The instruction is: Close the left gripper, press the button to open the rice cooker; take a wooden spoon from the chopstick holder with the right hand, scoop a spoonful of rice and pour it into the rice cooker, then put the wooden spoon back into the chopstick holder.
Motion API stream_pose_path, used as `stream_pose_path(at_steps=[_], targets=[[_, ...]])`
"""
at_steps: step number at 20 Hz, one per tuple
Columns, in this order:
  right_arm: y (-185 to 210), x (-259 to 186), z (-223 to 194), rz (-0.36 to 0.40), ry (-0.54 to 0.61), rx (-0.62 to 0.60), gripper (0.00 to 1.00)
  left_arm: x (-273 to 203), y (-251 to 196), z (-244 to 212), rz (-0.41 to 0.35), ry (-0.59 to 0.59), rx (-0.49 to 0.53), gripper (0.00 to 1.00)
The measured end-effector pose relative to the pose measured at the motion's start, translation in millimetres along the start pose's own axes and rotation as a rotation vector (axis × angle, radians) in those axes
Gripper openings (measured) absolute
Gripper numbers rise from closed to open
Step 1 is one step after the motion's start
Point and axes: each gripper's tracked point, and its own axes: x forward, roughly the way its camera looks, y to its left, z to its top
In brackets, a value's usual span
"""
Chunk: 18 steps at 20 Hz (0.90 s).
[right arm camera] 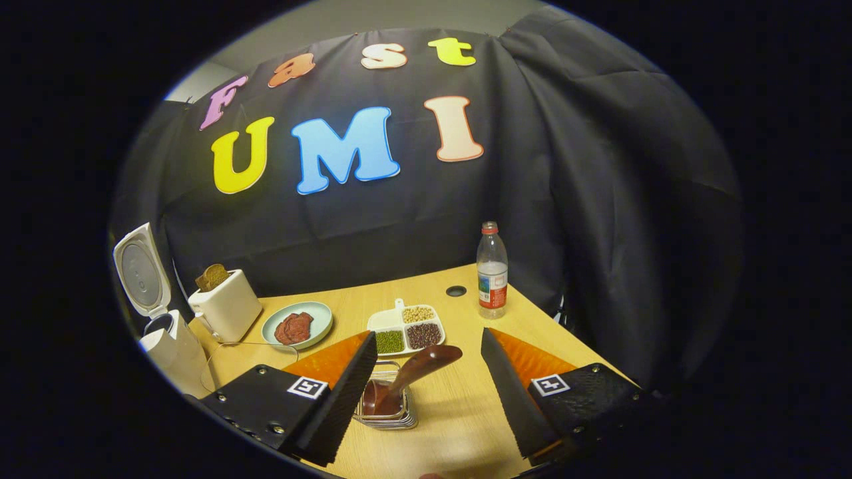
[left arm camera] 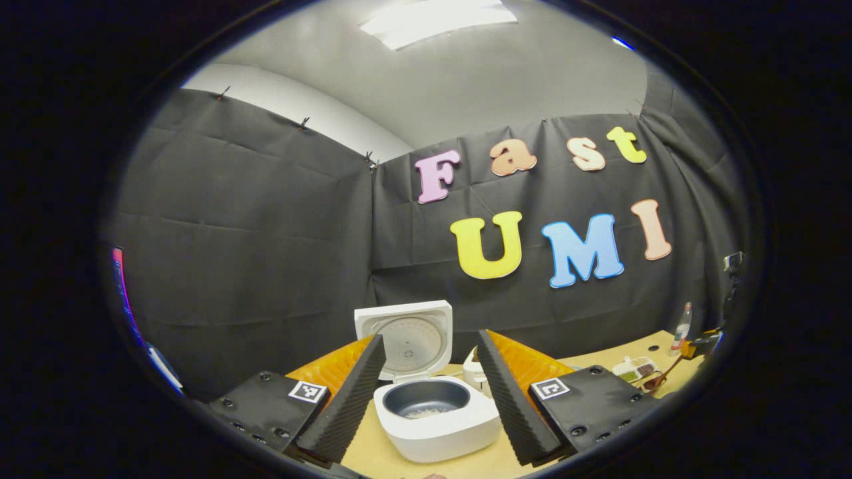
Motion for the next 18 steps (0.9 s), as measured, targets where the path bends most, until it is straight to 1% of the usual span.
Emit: stream_pose_path(at_steps=[4, 8, 9, 10, 11, 13, 14, 15, 16, 17, 18], targets=[[-1, 15, -24, 0.016, 0.090, 0.072, 0.96, -8, 5, -1, 0.009, 0.002, 0.005, 0.99], [7, 27, -41, 0.036, 0.159, 0.092, 0.95, -8, 5, -10, 0.010, 0.025, -0.005, 0.99], [8, 31, -41, 0.033, 0.171, 0.095, 0.87, -8, 6, -11, 0.012, 0.028, -0.009, 0.99], [13, 31, -44, 0.047, 0.187, 0.105, 0.72, -8, 7, -13, 0.013, 0.031, -0.010, 0.99], [16, 33, -46, 0.057, 0.202, 0.115, 0.72, -7, 9, -14, 0.016, 0.033, -0.009, 0.99], [16, 34, -45, 0.052, 0.213, 0.136, 0.71, -7, 12, -17, 0.021, 0.039, -0.003, 0.99], [18, 36, -47, 0.058, 0.224, 0.150, 0.47, -7, 14, -19, 0.024, 0.042, -0.003, 0.99], [23, 36, -50, 0.071, 0.242, 0.161, 0.45, -7, 16, -19, 0.026, 0.043, -0.006, 0.99], [26, 29, -47, 0.080, 0.241, 0.177, 0.47, -6, 18, -20, 0.028, 0.044, -0.011, 0.99], [29, 35, -47, 0.074, 0.248, 0.191, 0.33, -5, 20, -20, 0.030, 0.044, -0.014, 0.99], [32, 31, -44, 0.079, 0.247, 0.205, 0.20, -5, 22, -21, 0.034, 0.043, -0.015, 0.99]])
